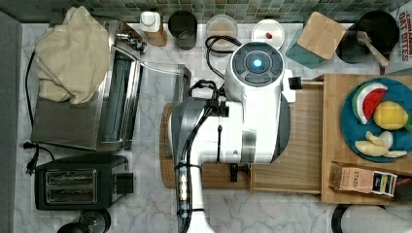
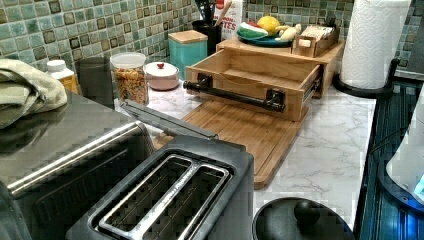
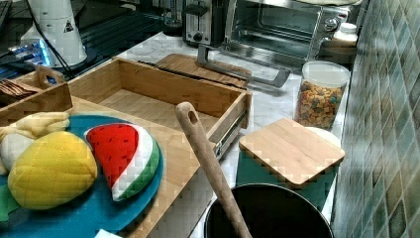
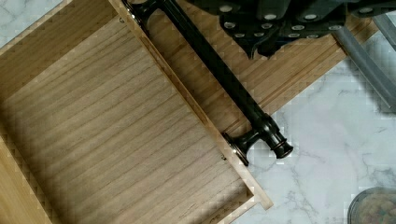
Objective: Close the drawer.
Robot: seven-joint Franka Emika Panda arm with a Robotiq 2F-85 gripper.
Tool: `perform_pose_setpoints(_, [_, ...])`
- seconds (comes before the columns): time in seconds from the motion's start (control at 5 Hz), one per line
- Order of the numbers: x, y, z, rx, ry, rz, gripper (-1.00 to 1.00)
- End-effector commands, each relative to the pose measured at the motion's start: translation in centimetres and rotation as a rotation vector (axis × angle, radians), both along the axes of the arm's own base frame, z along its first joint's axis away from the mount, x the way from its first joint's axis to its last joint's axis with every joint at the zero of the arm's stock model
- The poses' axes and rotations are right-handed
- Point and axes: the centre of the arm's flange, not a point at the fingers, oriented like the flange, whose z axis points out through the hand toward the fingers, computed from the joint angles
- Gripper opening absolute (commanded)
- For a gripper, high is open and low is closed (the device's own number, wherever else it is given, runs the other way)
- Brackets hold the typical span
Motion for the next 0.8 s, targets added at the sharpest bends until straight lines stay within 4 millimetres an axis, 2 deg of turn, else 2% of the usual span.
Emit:
perform_pose_setpoints(0.2, [-0.1,-0.5,-0.4,-0.005,-0.002,-0.005,-1.00])
perform_pose_setpoints(0.4, [-0.1,-0.5,-0.4,-0.005,-0.002,-0.005,-1.00])
perform_pose_setpoints(0.6, [0.8,1.6,-2.0,0.015,0.071,0.130,-1.00])
perform_pose_setpoints(0.8, [-0.2,4.4,-3.7,0.004,0.039,0.221,-1.00])
